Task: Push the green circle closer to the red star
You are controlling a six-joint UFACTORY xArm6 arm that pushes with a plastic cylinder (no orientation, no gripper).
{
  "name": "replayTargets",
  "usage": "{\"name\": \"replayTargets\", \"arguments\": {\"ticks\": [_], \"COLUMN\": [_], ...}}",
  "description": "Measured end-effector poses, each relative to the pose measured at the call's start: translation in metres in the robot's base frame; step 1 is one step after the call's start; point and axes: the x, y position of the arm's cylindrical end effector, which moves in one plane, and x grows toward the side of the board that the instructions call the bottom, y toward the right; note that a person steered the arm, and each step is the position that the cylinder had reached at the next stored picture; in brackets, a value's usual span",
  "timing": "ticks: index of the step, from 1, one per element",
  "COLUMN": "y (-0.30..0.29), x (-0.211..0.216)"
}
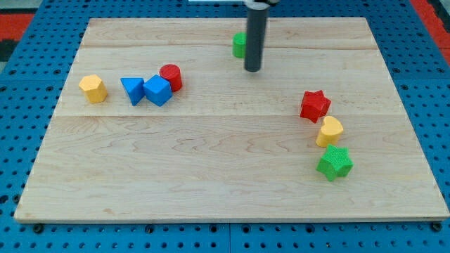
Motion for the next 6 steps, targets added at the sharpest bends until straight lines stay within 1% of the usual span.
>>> {"name": "replayTargets", "arguments": {"ticks": [1, 2, 3, 4, 5, 6], "y": [-0.050, -0.057, -0.071, -0.036, 0.029, 0.059], "x": [-0.023, -0.072, -0.098, -0.103, -0.089, -0.025]}}
